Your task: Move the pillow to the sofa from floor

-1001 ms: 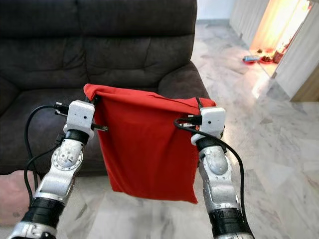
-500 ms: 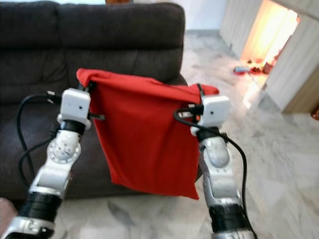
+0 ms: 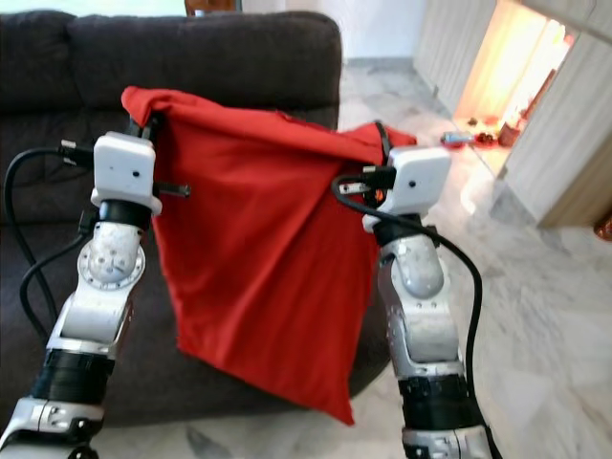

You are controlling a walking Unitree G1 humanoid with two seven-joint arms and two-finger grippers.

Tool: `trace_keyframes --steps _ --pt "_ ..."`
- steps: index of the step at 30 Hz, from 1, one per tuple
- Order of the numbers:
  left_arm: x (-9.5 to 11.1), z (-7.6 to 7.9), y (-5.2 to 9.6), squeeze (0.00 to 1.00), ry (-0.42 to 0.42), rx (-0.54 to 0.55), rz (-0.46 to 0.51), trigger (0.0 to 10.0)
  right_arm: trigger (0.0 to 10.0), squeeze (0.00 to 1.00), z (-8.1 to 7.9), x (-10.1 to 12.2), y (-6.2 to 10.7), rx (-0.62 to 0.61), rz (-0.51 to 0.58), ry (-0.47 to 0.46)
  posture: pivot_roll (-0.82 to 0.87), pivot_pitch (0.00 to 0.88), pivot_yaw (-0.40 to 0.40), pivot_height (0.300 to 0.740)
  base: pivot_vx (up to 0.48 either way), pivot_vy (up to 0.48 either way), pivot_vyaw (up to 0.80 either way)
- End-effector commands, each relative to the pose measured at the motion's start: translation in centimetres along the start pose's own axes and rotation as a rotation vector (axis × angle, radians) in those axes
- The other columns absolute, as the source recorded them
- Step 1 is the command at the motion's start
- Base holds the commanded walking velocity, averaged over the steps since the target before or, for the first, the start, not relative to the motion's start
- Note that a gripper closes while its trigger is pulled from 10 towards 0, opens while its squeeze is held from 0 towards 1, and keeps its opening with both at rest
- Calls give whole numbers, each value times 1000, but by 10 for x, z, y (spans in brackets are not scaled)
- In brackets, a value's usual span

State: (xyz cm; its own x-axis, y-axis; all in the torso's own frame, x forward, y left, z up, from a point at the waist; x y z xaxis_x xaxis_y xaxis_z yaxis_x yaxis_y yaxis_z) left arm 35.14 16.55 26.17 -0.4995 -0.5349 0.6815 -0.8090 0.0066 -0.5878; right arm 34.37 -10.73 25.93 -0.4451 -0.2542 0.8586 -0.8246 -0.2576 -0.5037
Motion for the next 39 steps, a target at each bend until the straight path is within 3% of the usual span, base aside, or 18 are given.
trace_keyframes --steps 1,5,18,32,39 --pt "16 -4 -6 0 1 35 57 10000 10000 0 -1 41 -7 16 157 12 4 0 -26 740 458 0 0" --pt "17 -2 -5 0 5 32 59 10000 10000 0 -12 41 -8 61 149 15 6 0 -30 740 456 0 0" --pt "14 1 -2 0 4 22 41 10000 10000 0 -17 26 -5 108 80 20 9 0 -37 740 422 0 382" --pt "4 11 3 0 18 -38 -5 10000 10000 0 -16 15 -2 117 26 -3 11 0 -36 740 0 0 0" --pt "-15 34 13 0 -7 -187 -91 10000 10000 0 -20 -6 3 147 -72 30 11 0 -37 740 0 0 0"
Point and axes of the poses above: a point about 5 cm out from each wrist's last joint towards the gripper, its own y axis pointing back from the gripper into the wrist, its own x axis along the axis of the wrist's last joint, z = x × y, the point moved 3 cm from there along -y, pointing out of the wrist towards the gripper, and after that the axes turned 9 degrees about -y, right-handed, at the moved point
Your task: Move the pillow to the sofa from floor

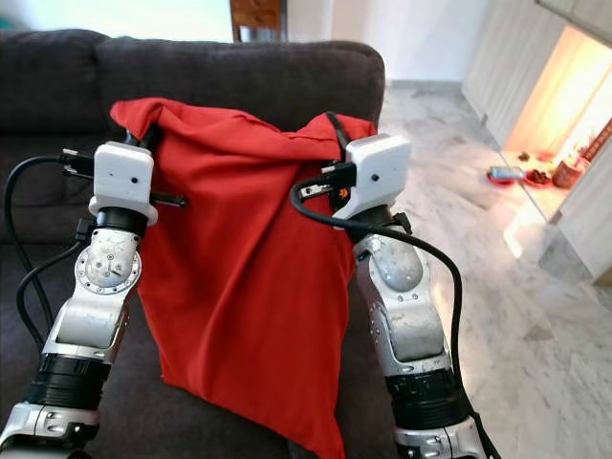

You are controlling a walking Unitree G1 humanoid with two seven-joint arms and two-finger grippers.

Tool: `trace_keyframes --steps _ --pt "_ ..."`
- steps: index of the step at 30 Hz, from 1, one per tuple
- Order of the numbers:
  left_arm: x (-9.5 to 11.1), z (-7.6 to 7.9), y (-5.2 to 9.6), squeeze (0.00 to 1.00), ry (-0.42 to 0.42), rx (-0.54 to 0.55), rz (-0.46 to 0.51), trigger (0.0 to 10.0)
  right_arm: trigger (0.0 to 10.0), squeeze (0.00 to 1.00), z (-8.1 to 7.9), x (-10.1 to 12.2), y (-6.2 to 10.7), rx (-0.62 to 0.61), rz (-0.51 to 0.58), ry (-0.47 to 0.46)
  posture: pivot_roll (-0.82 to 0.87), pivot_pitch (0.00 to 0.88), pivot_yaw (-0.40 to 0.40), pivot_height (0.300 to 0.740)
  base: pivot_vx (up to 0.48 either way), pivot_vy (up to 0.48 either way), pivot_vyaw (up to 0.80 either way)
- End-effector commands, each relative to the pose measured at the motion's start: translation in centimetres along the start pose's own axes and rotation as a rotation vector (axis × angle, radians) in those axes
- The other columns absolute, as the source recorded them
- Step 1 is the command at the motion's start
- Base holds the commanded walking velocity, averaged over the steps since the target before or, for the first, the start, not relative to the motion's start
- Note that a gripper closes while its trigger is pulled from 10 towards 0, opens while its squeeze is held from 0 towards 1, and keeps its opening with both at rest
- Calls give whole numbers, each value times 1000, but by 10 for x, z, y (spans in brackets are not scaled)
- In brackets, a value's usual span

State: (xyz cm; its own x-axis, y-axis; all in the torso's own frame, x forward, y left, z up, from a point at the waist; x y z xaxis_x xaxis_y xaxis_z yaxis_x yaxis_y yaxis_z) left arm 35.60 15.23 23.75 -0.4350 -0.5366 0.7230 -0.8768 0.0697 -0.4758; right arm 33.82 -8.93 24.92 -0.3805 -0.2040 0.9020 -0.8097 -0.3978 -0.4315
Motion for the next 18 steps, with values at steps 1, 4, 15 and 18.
trace_keyframes --steps 1,4,15,18 --pt "-4 13 2 0 -14 -71 -21 10000 10000 0 -3 4 -2 21 12 17 8 0 -36 740 0 0 0" --pt "-12 24 7 0 -19 -135 -62 10000 10000 0 -11 -4 1 70 -21 47 11 0 -37 740 0 0 0" --pt "-18 31 10 384 -45 -177 -96 10000 10000 157 -22 -13 2 133 -63 57 9 0 -39 740 0 0 0" --pt "-18 31 10 820 -44 -179 -97 10000 10000 604 -25 -14 2 146 -68 52 9 0 -39 740 0 0 0"
Point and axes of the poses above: a point about 5 cm out from each wrist's last joint towards the gripper, its own y axis pointing back from the gripper into the wrist, its own x axis along the axis of the wrist's last joint, z = x × y, the point moved 3 cm from there along -y, pointing out of the wrist towards the gripper, and after that the axes turned 9 degrees about -y, right-handed, at the moved point
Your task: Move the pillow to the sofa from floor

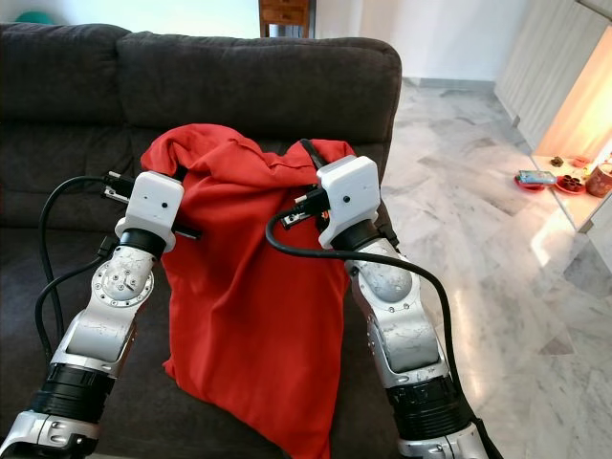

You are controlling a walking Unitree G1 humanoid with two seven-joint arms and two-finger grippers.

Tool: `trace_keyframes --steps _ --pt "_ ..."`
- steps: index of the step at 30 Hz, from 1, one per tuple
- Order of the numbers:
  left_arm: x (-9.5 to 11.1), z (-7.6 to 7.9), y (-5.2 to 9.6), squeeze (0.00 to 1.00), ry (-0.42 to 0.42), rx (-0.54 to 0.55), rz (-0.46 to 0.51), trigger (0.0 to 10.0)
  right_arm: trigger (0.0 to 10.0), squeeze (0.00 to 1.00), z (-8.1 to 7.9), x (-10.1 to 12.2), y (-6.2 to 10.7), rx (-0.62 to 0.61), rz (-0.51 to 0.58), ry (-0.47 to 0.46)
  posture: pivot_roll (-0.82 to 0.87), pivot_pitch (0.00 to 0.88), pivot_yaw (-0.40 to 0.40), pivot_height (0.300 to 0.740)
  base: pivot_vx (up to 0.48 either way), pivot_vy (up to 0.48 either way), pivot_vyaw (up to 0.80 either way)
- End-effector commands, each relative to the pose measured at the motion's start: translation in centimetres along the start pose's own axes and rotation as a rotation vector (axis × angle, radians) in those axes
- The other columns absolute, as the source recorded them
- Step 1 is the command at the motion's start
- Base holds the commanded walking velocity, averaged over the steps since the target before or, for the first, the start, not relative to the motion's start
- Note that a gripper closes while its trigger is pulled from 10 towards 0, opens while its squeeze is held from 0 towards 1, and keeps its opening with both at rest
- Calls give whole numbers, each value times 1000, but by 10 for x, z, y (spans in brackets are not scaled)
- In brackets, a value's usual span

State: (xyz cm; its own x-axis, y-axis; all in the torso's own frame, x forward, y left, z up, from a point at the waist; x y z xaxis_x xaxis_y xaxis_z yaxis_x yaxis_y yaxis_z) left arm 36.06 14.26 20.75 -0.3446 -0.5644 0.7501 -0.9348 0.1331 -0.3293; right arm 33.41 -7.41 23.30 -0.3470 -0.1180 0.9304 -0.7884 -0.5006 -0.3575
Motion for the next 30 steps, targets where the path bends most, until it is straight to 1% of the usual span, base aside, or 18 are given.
trace_keyframes --steps 1,7,8,9,13,14,17,18,19,21,22,23,24,25,26,27,28,30 --pt "0 7 0 996 -27 -39 -3 10000 10000 647 -11 2 -2 48 7 -5 9 0 -39 740 0 0 0" --pt "0 8 0 1000 -28 -42 -5 10000 10000 643 -13 -2 -2 58 -10 6 10 0 -41 740 0 0 0" --pt "0 8 0 1000 -28 -41 -5 10000 10000 741 -13 -2 -2 58 -11 6 10 0 -41 740 0 0 0" --pt "0 8 0 1000 -28 -40 -5 10000 10000 1000 -13 -2 -2 59 -11 6 9 0 -42 740 0 0 0" --pt "0 8 0 1000 -29 -38 -6 10000 10000 1000 -10 -1 -1 49 -13 31 9 0 -42 740 0 0 0" --pt "0 8 0 1000 -28 -38 -7 10000 10000 0 -8 -2 -1 36 -15 42 9 0 -42 740 0 0 0" --pt "-2 10 0 1000 -28 -40 -15 10000 10000 0 15 0 1 -100 -9 73 8 0 -41 740 0 0 0" --pt "-4 10 1 847 -26 -41 -21 10000 10000 0 25 0 2 -158 -8 87 8 0 -41 740 0 0 0" --pt "-9 11 2 0 -27 -45 -36 10000 10000 0 45 -1 8 -259 -14 99 9 0 -40 740 0 0 0" --pt "-11 12 3 0 -30 -47 -44 10000 10000 0 53 -1 11 -303 -19 99 9 0 -40 740 0 0 0" --pt "-17 13 5 0 -34 -54 -60 10000 10000 0 68 -6 18 -380 -40 92 7 0 -38 740 0 0 0" --pt "-29 16 10 0 -34 -68 -96 10000 10000 0 94 -20 36 -517 -96 71 2 0 -36 740 0 0 0" --pt "-34 17 12 0 -29 -75 -114 10000 10000 0 104 -29 44 -564 -134 70 2 0 -36 740 0 0 0" --pt "-34 17 12 0 -29 -75 -114 10000 10000 0 104 -29 44 -564 -134 70 2 0 -36 740 0 0 0" --pt "-43 20 17 0 -16 -86 -146 10000 10000 0 116 -45 60 -622 -209 101 3 0 -37 740 0 0 0" --pt "-62 28 27 0 8 -123 -214 10000 10000 0 129 -73 86 -681 -312 104 6 0 -36 740 0 0 0" --pt "-62 28 27 0 8 -123 -214 10000 10000 0 129 -73 86 -681 -312 104 6 0 -36 740 0 0 0" --pt "-74 32 35 0 36 -142 -257 10000 10000 0 135 -92 106 -723 -380 96 4 0 -35 740 0 0 0"
Point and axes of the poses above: a point about 5 cm out from each wrist's last joint towards the gripper, its own y axis pointing back from the gripper into the wrist, its own x axis along the axis of the wrist's last joint, z = x × y, the point moved 3 cm from there along -y, pointing out of the wrist towards the gripper, and after that the axes turned 9 degrees about -y, right-handed, at the moved point
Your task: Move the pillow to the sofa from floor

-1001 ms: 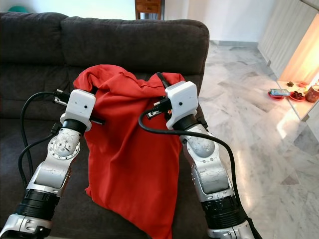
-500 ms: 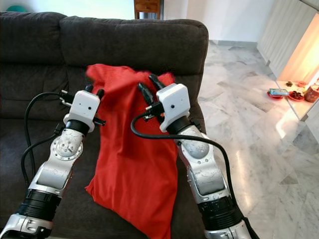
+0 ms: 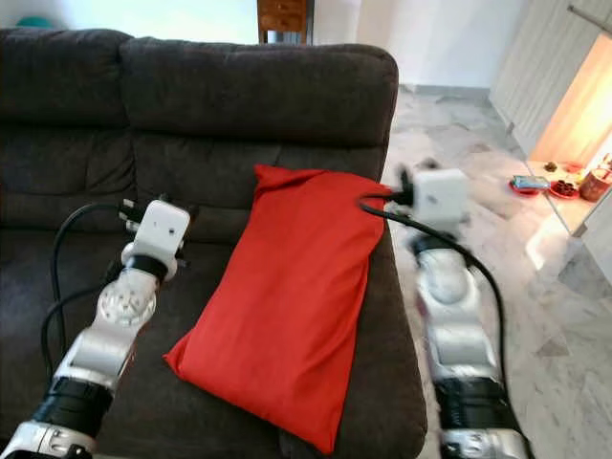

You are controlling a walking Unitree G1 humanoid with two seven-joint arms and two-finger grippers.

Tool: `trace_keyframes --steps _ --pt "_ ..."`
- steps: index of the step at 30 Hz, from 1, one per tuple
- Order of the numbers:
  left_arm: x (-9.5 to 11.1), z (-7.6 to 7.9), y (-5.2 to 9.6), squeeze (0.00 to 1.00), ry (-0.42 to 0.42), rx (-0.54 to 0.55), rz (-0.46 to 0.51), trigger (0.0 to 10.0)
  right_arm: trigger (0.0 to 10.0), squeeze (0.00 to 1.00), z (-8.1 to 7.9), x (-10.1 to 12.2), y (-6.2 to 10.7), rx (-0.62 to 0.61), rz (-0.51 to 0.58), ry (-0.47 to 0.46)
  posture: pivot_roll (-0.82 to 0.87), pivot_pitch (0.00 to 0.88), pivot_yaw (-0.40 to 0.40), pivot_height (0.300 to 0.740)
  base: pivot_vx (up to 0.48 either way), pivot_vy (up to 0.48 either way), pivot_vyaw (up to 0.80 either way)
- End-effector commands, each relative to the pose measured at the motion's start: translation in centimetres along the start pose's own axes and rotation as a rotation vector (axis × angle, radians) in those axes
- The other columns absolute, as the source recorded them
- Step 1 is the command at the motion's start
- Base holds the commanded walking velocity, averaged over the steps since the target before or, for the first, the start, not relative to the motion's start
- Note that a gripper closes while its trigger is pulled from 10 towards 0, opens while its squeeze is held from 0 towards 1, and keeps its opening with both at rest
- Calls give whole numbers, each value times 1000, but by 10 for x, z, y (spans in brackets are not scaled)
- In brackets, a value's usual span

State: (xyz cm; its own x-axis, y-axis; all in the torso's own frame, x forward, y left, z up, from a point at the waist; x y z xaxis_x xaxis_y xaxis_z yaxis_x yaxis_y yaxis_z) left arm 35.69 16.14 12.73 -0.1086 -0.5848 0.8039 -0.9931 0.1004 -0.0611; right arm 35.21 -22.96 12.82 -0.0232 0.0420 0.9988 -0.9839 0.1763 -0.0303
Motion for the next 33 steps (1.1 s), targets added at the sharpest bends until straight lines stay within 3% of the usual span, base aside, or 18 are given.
trace_keyframes --steps 1,5,8,9,10,11,14,15,18,19,21,27,33 --pt "-17 6 5 0 65 -34 -59 10000 10000 0 12 -29 6 -41 -84 10 3 0 -34 740 0 0 0" --pt "-62 23 25 0 182 -104 -222 10000 10000 0 46 -102 40 -158 -334 31 9 0 -33 740 0 0 0" --pt "-88 30 41 0 196 -129 -317 10000 10000 0 60 -137 65 -206 -473 51 11 0 -28 740 0 0 0" --pt "-102 33 51 0 175 -136 -365 10000 10000 0 65 -156 82 -222 -559 49 9 0 -26 740 0 0 0" --pt "-102 33 51 0 175 -136 -365 10000 10000 0 65 -156 82 -222 -559 49 9 0 -26 740 0 0 0" --pt "-113 36 59 0 178 -142 -406 10000 10000 0 70 -170 97 -233 -629 74 9 0 -24 740 0 0 0" --pt "-124 40 68 0 181 -155 -444 10000 10000 0 75 -185 116 -241 -704 107 6 0 -21 740 0 0 0" --pt "-132 47 75 0 188 -179 -481 10000 10000 0 76 -196 131 -238 -766 120 5 0 -18 740 0 0 0" --pt "-144 57 86 0 201 -206 -534 10000 10000 0 75 -212 155 -242 -859 117 2 0 -9 740 0 0 0" --pt "-144 57 86 0 201 -206 -534 10000 10000 0 75 -212 155 -242 -859 117 2 0 -9 740 0 0 0" --pt "-157 63 97 0 213 -218 -608 10000 10000 0 68 -225 176 -240 -937 84 7 0 -2 740 0 0 0" --pt "-170 69 113 0 220 -243 -686 10000 10000 0 49 -235 188 -183 -975 45 -1 0 10 740 0 0 0" --pt "-183 74 130 0 268 -234 -773 10000 10000 0 32 -236 186 -107 -980 60 -21 0 16 740 0 0 0"
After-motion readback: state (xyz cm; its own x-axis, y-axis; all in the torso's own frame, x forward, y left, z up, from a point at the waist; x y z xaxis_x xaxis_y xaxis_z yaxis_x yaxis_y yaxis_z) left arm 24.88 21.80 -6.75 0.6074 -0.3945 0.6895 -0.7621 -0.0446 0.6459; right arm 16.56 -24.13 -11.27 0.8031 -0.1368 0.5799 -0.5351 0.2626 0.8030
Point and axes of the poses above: a point about 5 cm out from each wrist's last joint towards the gripper, its own y axis pointing back from the gripper into the wrist, its own x axis along the axis of the wrist's last joint, z = x × y, the point moved 3 cm from there along -y, pointing out of the wrist towards the gripper, and after that the axes turned 9 degrees about -y, right-handed, at the moved point
